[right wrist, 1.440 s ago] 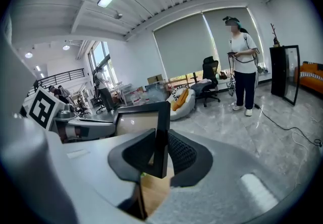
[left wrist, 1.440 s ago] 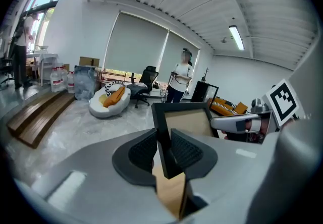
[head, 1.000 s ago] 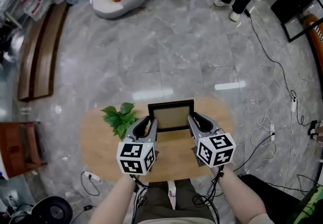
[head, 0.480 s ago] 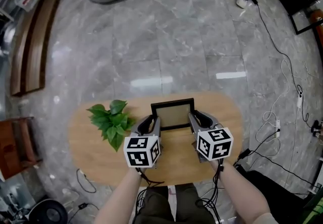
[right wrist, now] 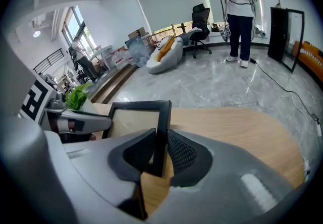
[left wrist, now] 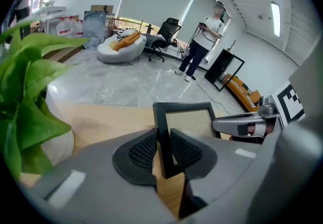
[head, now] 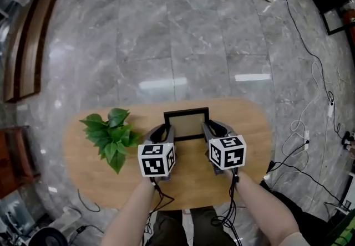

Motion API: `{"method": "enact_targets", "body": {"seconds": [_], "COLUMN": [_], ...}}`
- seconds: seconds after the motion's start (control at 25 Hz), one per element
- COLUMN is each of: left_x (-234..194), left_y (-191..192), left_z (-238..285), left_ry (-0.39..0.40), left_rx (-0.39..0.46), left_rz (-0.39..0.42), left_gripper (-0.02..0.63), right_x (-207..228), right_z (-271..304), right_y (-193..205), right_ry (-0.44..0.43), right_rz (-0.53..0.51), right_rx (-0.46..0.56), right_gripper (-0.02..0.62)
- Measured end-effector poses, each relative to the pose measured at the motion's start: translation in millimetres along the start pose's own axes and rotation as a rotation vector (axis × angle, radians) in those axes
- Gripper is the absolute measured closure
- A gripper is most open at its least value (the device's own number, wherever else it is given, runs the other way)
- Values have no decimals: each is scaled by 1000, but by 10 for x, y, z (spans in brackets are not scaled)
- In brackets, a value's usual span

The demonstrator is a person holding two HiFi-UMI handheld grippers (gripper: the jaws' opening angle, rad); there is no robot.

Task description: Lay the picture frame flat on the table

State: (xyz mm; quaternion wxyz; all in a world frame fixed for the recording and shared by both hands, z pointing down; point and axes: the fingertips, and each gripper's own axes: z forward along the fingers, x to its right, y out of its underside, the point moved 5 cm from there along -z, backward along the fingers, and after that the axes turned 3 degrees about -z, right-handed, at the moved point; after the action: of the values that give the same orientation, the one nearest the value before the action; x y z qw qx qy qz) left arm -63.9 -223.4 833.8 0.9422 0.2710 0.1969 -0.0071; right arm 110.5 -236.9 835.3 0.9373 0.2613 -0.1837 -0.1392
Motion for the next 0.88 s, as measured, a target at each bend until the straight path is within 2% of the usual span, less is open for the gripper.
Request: {"method": "enact_targets", "body": {"seconds": [0.2, 0.4, 0.56, 0.68, 0.88], "left_x": [-76, -139, -162, -141, 25], "left_y": [75, 152, 156, 149, 137], "left_z": [210, 324, 330, 304, 109], "left_ry": [-27, -56, -51, -60, -12], "left_rx": [-12, -53, -31, -33, -32], "left_rz": [1, 14, 25, 54, 92], "left_gripper": [506, 500, 497, 484, 465], "right_x": [93, 83, 84, 104, 86], "right_z": [242, 332, 351, 315, 101], "right_y": [148, 180, 188, 168, 69], "right_ry": [-5, -6, -7, 4, 12], "right_rz": [20, -12, -14, -27, -4], "right_rx": [-37, -37, -16, -16, -6], "right_gripper": [520, 514, 514, 490, 479]}}
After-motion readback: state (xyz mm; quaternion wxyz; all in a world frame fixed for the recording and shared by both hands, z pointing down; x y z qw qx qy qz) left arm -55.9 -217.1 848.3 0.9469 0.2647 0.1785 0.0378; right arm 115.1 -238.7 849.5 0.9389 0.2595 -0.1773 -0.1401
